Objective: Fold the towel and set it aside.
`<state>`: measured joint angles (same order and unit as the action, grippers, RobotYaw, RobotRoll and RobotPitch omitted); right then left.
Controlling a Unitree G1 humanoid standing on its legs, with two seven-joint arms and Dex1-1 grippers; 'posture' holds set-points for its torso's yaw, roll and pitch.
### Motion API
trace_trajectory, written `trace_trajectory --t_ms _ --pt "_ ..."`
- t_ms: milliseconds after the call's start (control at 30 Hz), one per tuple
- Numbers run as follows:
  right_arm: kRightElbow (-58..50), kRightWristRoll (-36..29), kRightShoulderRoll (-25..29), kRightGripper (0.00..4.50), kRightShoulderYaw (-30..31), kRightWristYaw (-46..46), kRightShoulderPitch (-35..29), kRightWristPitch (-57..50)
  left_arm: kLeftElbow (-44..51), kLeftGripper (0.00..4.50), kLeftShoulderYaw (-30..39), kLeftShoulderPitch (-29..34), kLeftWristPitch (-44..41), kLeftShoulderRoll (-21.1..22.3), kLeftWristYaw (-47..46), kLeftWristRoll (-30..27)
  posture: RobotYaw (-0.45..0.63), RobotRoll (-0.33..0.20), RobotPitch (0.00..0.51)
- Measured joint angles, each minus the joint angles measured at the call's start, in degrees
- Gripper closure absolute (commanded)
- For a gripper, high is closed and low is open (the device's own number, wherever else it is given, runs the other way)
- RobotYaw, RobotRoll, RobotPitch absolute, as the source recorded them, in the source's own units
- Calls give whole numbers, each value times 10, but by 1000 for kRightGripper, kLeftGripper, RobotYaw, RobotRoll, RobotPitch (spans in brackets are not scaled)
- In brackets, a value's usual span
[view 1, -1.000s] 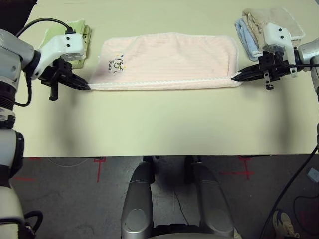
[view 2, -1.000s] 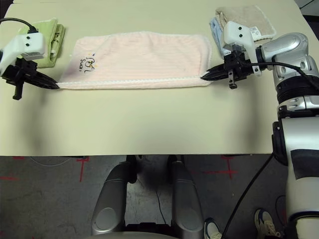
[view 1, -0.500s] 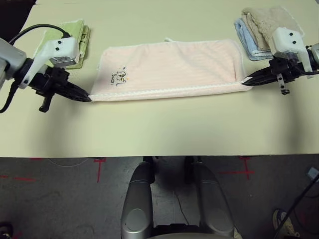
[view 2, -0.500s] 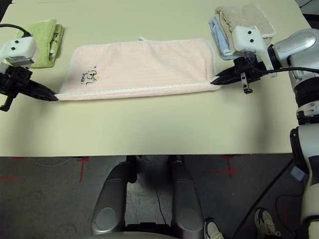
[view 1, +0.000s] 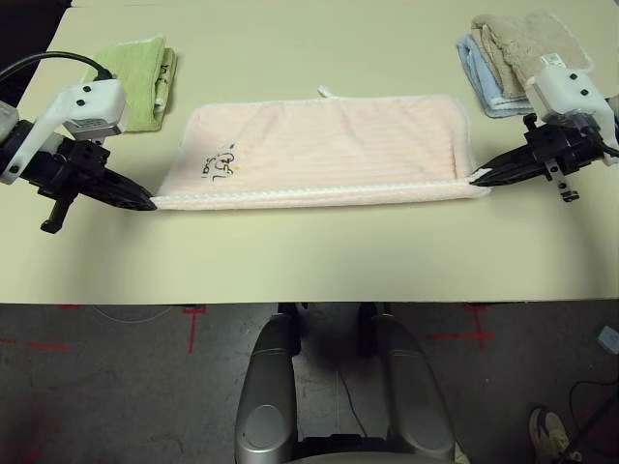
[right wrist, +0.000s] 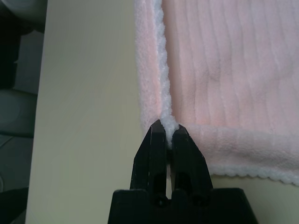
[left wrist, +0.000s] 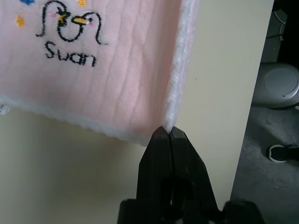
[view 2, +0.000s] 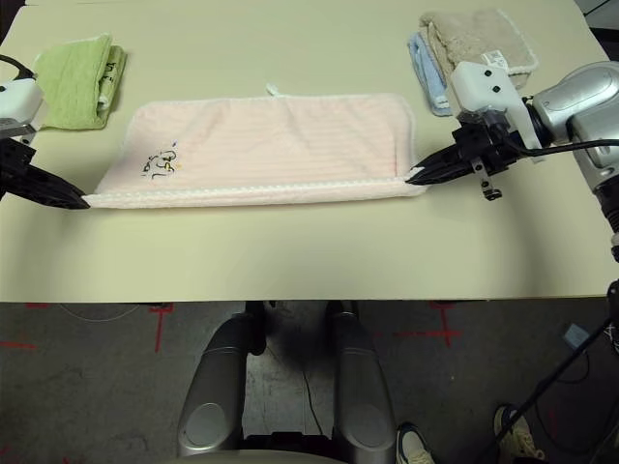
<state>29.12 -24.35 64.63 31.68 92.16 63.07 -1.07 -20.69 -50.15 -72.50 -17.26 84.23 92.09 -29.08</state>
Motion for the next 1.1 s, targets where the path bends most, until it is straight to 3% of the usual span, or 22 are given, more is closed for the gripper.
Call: trace_trajectory --t_ms 233,433,567,733,933,1100 --pt "0 7 3 4500 5 0 -1 -23 15 4490 -4 -24 -47 -9 0 1 59 0 337" --pt "138 100 -81 4500 -28 -1 51 57 -108 4490 0 -50 7 -106 -1 69 55 0 343" --pt "217 156 -114 4500 -57 -11 80 110 -230 4490 70 -62 78 -194 -7 146 54 0 345" --pt "293 202 -142 4500 -93 -49 103 153 -341 4490 158 -77 146 -265 -64 213 56 0 348" --pt "361 241 -168 4500 -135 -111 125 169 -414 4490 230 -82 189 -316 -131 270 57 0 349" --pt "391 283 -190 4500 -149 -215 141 186 -433 4490 266 -91 197 -336 -161 311 53 0 349"
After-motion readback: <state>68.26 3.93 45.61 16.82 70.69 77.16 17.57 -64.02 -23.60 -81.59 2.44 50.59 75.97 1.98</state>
